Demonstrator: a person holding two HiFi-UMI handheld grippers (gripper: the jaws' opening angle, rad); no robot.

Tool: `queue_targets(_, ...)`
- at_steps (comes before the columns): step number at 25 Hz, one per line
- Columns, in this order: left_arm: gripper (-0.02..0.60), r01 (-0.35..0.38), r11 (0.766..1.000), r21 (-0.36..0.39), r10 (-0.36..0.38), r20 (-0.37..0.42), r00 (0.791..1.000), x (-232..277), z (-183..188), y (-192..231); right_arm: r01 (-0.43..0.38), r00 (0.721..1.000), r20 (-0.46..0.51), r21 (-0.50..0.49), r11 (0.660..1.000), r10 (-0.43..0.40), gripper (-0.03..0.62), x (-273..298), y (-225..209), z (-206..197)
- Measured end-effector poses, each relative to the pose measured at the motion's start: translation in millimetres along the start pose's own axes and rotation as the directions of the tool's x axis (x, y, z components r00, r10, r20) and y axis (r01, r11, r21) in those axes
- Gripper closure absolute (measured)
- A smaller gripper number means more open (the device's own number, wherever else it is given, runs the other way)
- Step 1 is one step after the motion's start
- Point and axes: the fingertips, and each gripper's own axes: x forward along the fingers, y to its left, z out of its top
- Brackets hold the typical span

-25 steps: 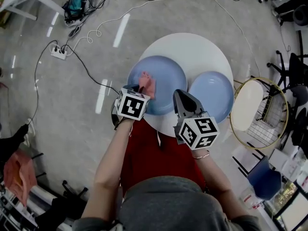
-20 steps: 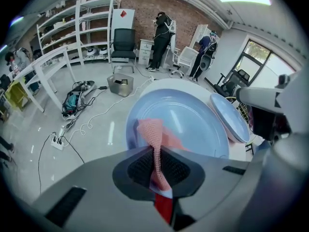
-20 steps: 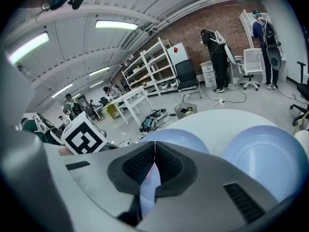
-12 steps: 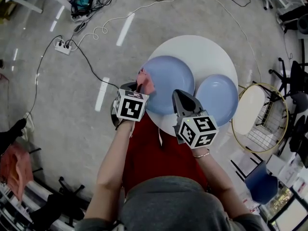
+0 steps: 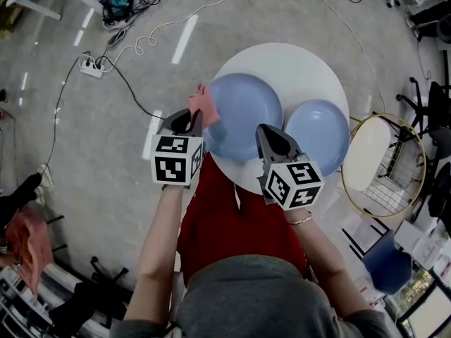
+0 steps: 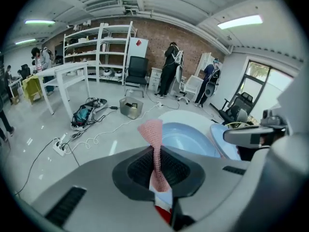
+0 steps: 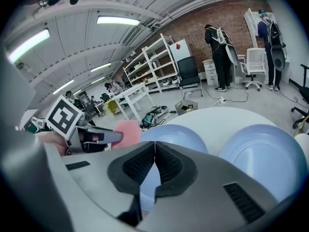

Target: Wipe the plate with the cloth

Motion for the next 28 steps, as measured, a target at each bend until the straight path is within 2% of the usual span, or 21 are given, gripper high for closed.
queue_targets(4,0.548,0.105,0.994,0.018,-0.105,0.020,0.994,1,14,-36,0.045,0.999,0.023,0.036,0.998,-0.045,0.565,-14,-18,0)
queue_targets(7,0.548,0.195,0.980,0.036,-0.195,0.011,0.981,12,19,-76,0.079,0.996,0.041,0.072,0.994,-0.082,0.565,-30,-38,-2)
queue_targets(10,0.548,0.277,0.960,0.048,-0.277,-0.012,0.961,25,20,-118,0.116,0.991,0.055,0.111,0.987,-0.123,0.565,-48,-57,-9)
queue_targets(13,0.548,0.362,0.932,0.038,-0.361,-0.024,0.932,33,22,-153,0.150,0.985,0.065,0.148,0.977,-0.161,0.565,-65,-73,-16)
queue_targets(15,0.548,0.398,0.916,0.050,-0.397,-0.044,0.917,39,20,-171,0.170,0.981,0.068,0.170,0.971,-0.184,0.565,-75,-83,-20)
queue_targets(21,0.548,0.378,0.914,0.149,-0.355,-0.157,0.921,57,-7,-195,0.193,0.975,0.067,0.220,0.956,-0.213,0.565,-91,-103,-34)
queue_targets(28,0.548,0.320,0.945,0.063,-0.289,-0.293,0.912,65,-61,-178,0.164,0.984,0.031,0.203,0.965,-0.174,0.565,-82,-100,-45)
